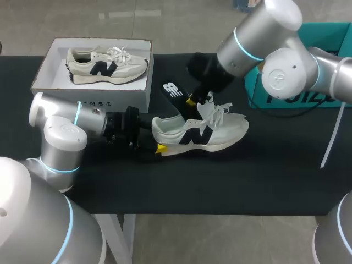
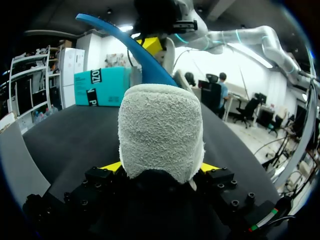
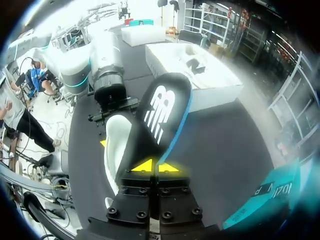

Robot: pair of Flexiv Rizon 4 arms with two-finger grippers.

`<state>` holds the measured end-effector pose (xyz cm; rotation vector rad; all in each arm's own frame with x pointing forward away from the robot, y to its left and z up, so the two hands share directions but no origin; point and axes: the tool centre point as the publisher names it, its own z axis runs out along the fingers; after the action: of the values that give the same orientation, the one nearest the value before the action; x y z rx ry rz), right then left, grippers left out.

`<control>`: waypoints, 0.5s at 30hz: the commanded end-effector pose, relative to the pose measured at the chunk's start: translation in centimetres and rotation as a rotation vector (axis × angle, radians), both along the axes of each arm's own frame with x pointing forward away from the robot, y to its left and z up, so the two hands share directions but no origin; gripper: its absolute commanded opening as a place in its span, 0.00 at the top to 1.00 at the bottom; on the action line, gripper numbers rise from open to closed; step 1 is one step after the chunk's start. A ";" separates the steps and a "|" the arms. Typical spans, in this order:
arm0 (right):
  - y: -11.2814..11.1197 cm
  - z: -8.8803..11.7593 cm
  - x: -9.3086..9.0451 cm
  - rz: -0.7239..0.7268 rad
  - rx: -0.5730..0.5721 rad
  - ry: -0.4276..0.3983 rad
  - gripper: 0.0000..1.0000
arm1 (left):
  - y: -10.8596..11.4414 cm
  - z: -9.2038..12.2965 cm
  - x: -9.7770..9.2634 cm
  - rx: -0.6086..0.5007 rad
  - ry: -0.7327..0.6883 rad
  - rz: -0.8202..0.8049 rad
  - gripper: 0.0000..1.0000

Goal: Take the shoe out of the shoebox, open the shoe tongue, remove and reinsert the insole, then place the shoe into the shoebox

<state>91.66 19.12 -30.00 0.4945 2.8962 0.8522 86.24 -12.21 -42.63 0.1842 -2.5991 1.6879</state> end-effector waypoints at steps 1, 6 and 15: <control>1.1 0.0 0.8 0.009 0.012 -0.003 1.00 | -0.1 -0.2 -0.1 0.000 0.000 0.000 1.00; 2.5 -0.9 1.3 0.029 0.021 0.015 1.00 | -0.1 -0.2 -0.1 0.000 0.000 0.000 1.00; 4.2 0.0 2.5 0.048 0.036 0.001 1.00 | -0.1 -0.2 -0.1 0.000 0.000 0.000 1.00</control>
<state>93.60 22.72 -30.40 0.4356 2.9058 0.9203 86.20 -12.31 -42.62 0.1819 -2.5990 1.6872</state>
